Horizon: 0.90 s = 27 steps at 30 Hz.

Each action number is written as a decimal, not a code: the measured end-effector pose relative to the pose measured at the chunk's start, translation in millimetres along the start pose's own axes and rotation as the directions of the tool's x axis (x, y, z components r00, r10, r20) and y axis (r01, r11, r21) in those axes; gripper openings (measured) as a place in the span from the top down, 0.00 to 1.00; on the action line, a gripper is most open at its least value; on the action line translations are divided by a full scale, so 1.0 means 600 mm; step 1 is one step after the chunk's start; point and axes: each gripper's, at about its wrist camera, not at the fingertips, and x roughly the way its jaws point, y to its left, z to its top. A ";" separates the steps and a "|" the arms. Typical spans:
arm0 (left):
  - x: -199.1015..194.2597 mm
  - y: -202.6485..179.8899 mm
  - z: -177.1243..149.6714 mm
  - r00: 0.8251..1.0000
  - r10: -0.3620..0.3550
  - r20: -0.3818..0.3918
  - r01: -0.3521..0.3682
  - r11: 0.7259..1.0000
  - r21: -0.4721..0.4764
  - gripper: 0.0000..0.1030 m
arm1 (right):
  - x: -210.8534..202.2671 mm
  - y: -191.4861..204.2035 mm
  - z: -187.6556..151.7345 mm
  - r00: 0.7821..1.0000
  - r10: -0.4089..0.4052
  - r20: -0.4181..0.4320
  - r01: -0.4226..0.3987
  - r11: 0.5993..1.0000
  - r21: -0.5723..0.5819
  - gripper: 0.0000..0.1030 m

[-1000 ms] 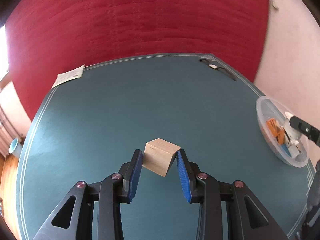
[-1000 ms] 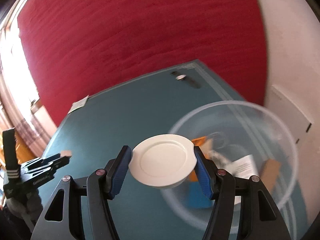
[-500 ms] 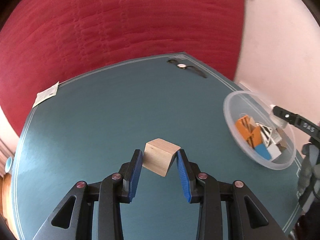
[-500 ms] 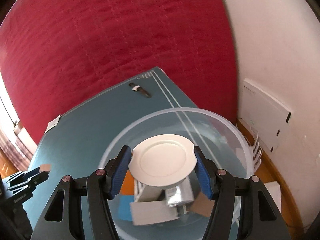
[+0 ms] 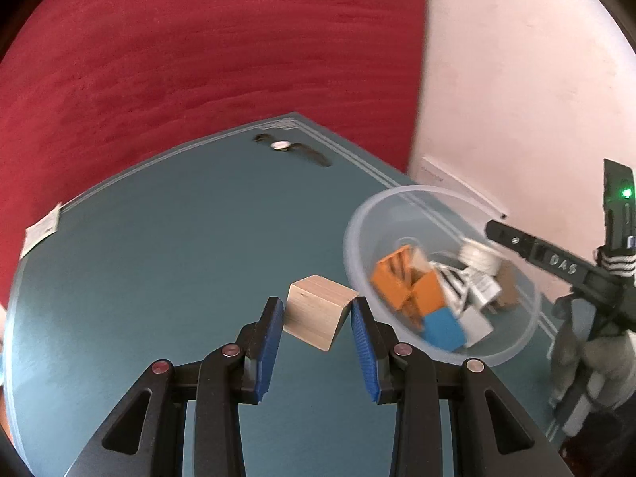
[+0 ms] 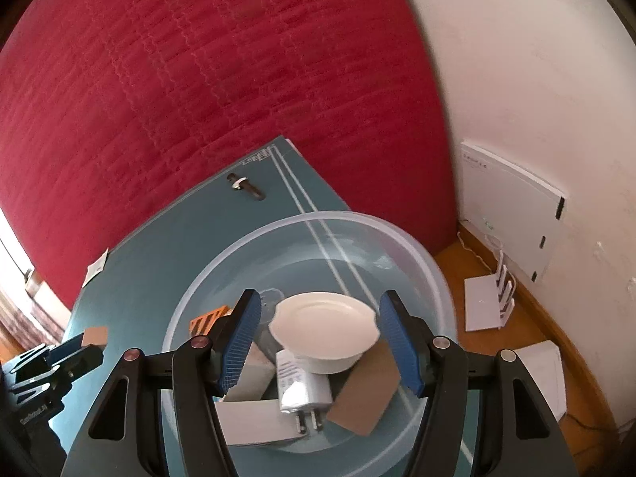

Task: Organize rigid objects
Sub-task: 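Carry the tan wedge and white plate over the clear bowl, then lower the plate into the bowl with the right tool while the left tool drops the wedge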

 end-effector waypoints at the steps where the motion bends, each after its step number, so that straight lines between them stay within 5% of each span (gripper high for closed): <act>1: 0.005 -0.009 0.005 1.000 -0.016 -0.002 0.016 1.000 0.008 0.64 | 0.000 -0.002 0.000 1.000 -0.005 0.003 0.005 1.000 -0.001 0.38; 15: 0.064 -0.086 0.055 0.988 -0.151 -0.019 0.152 0.987 0.058 0.64 | -0.023 0.012 -0.005 0.990 -0.121 0.079 0.126 0.990 -0.067 0.38; 27: 0.102 -0.123 0.079 0.983 -0.183 -0.024 0.185 0.977 0.105 0.63 | -0.026 0.016 -0.006 0.986 -0.149 0.078 0.155 0.985 -0.071 0.38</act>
